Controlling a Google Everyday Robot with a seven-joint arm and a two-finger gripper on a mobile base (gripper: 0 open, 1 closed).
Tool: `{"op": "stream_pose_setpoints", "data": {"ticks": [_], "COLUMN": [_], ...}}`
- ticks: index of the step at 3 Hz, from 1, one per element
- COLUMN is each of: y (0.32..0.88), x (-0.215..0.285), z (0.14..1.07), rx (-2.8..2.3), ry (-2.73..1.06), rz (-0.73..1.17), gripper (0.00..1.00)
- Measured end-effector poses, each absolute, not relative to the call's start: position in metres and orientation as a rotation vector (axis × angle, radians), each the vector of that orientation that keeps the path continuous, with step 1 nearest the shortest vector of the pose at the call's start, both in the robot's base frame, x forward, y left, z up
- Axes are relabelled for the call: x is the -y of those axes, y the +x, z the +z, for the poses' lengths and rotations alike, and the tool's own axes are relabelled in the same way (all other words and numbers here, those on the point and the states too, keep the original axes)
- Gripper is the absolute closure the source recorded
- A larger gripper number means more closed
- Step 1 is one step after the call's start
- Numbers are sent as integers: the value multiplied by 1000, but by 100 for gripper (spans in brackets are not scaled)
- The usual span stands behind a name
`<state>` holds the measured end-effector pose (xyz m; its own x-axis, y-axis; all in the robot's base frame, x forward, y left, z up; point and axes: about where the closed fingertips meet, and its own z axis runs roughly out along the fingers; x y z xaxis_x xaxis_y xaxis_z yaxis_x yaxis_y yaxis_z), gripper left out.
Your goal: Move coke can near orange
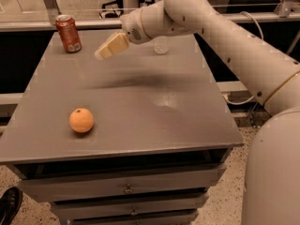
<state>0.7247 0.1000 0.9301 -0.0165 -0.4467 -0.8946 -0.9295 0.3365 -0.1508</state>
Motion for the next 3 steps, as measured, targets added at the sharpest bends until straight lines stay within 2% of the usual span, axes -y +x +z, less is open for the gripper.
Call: {"op": "stream_pose_setpoints", "data": {"ticks": [2,3], "y": [735,746], "x": [-107,-129], "z": [935,935], "rx": [-1608,-1563], "ry": [-1216,-1208], "rz": [615,624], "gripper": [0,0]}}
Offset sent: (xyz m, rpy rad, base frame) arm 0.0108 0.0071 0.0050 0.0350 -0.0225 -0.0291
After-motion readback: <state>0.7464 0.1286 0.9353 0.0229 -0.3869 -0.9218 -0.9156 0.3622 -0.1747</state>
